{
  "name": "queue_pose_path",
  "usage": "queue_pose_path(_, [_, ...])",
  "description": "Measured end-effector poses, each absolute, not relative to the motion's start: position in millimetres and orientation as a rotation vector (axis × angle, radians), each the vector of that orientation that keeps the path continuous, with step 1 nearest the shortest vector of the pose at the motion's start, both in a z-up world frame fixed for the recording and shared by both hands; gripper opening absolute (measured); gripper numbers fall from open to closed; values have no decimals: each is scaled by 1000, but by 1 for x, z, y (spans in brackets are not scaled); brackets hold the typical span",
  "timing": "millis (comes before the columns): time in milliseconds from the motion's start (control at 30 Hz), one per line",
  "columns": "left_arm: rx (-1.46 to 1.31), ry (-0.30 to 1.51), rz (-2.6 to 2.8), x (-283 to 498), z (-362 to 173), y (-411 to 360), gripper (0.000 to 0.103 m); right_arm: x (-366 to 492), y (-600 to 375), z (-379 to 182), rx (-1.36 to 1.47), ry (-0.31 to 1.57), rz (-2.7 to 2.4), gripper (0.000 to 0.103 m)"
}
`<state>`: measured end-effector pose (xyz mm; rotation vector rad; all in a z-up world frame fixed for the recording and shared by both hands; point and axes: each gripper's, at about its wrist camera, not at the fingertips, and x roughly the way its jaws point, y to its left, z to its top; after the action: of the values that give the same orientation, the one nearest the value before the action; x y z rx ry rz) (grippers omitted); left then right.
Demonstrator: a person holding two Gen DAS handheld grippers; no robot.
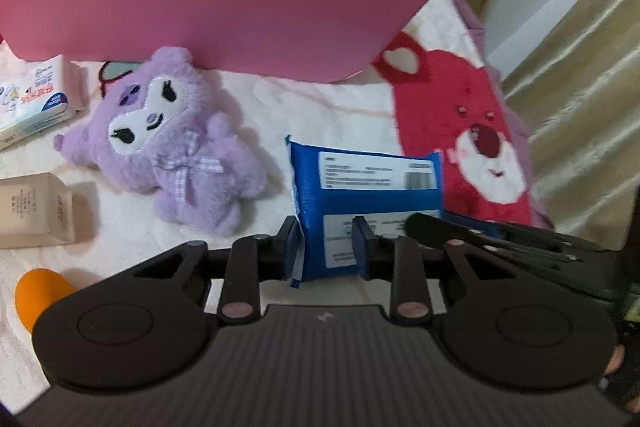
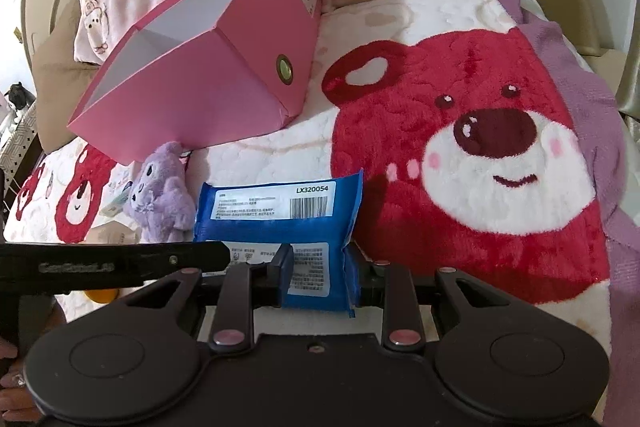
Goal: Organize objects
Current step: 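Lower the left tool onto the blue wipes pack and close it, then carry the blue wipes pack with the left tool into the pink box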
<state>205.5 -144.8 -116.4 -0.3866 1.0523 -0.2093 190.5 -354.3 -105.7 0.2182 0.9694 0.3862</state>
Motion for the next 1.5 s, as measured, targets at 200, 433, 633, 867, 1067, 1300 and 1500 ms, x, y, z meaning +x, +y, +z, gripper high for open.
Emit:
queue_pose_path(200, [-340,1041,-236,203,-114,-153,27,188,-359,-111,291,997,401,44])
queue_pose_path(433, [-324,1048,-261,183,-94,-150,27,158,-339,-86,175,969,410,44])
queue_pose_path(633, [-308,1020,-285,161,-64,-137,27,140,-326,-52,121,941,436,45])
queue_pose_path(867, [-296,951,-280,139,-26,-117,27,129,-300,-14,65,897,453,50])
queue_pose_path(1067, [-293,921,-264,138,6,-97,26,130,-277,20,15,843,468,50])
queue_pose_path(1300, [-269,876,-236,159,48,-73,26,154,-253,61,-31,795,510,50])
queue_pose_path(1500, [-262,840,-216,201,70,-52,27,191,-231,81,-103,785,536,50])
